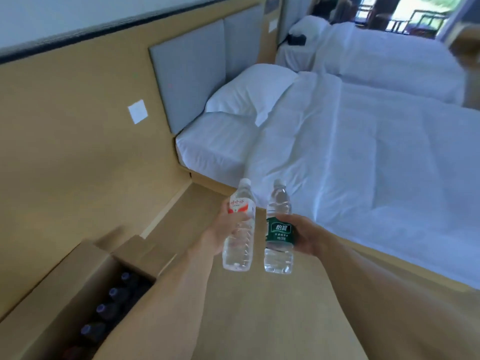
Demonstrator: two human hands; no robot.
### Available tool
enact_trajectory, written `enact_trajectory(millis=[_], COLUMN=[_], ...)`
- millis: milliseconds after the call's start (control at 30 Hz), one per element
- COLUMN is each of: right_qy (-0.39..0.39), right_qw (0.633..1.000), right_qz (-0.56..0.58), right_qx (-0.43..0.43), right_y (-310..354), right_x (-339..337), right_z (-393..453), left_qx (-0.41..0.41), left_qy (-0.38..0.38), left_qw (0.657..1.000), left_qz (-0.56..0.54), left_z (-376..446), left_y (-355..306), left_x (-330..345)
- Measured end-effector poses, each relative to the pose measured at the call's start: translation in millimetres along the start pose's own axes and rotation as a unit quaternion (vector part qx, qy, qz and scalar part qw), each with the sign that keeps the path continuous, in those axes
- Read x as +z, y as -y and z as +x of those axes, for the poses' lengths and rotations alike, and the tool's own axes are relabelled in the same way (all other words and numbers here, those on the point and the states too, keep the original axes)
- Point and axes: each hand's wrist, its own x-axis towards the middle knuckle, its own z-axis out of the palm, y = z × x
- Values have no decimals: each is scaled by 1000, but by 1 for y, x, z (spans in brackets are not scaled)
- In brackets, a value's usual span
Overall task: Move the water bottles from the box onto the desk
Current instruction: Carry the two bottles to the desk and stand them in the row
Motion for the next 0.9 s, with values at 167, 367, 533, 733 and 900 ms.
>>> enact_trajectory(millis=[167,367,533,733,900], right_qy=[-60,-176,-257,-355,-447], right_qw=[996,973,939,887,829], right_qz=[52,115,181,231,267], right_qx=[-48,-99,-138,-185,-206], right_y=[18,16,-3,-26,-37], right_x=[-126,-256,-338,-415,-480], right_z=[-77,-184,-272,-366,-425], left_qx=[-27,17,-17,-13,7], left_qy=[83,184,295,424,470], left_qw=[996,977,948,892,858], left_qz=[33,105,123,158,206], left_z=[27,33,23,4,-7], left_y=[3,4,7,27,40], left_x=[144,312,439,583,694])
